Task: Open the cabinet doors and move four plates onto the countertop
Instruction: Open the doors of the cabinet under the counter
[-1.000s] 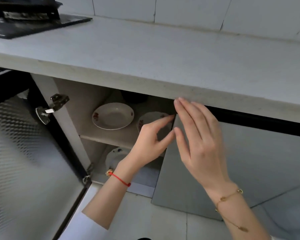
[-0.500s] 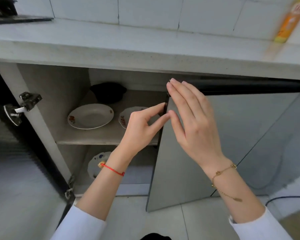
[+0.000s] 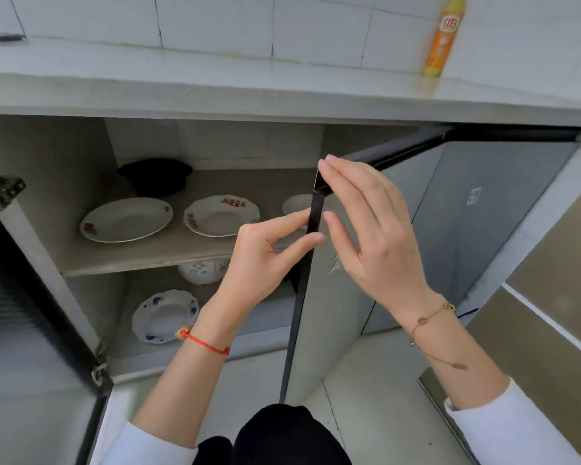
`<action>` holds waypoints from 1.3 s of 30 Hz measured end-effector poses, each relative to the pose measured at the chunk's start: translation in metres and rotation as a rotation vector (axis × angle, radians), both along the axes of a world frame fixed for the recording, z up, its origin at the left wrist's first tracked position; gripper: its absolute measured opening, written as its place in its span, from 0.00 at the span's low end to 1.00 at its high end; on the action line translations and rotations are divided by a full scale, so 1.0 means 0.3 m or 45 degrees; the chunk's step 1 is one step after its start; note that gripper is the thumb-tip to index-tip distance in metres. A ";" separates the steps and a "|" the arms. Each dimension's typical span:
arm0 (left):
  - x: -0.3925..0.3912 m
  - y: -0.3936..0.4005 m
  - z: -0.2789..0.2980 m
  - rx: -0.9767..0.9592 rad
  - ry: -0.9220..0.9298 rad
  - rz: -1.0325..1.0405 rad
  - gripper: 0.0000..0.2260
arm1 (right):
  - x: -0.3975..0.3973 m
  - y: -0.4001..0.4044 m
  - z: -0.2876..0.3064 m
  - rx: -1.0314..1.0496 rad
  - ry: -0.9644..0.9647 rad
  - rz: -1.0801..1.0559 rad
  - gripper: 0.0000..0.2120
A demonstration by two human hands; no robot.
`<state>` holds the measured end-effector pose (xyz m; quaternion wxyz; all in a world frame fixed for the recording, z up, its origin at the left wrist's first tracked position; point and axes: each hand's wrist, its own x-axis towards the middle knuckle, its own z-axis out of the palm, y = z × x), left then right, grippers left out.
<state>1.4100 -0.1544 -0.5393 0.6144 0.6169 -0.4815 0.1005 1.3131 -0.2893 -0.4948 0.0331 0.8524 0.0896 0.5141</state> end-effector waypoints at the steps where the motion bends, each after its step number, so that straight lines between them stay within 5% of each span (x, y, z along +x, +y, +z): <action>1: -0.023 -0.003 0.001 0.008 -0.011 -0.016 0.16 | -0.025 -0.002 -0.001 0.011 -0.024 -0.003 0.20; 13: -0.290 -0.146 0.024 0.057 -0.289 -0.227 0.18 | -0.322 -0.121 -0.044 0.044 -0.311 -0.152 0.21; 25: -0.593 -0.456 -0.027 -0.026 -0.471 -0.260 0.22 | -0.664 -0.331 -0.080 0.032 -0.440 -0.614 0.19; 39: -0.826 -0.864 0.001 0.298 -0.549 -0.319 0.31 | -0.881 -0.735 -0.048 0.111 -0.372 -0.939 0.16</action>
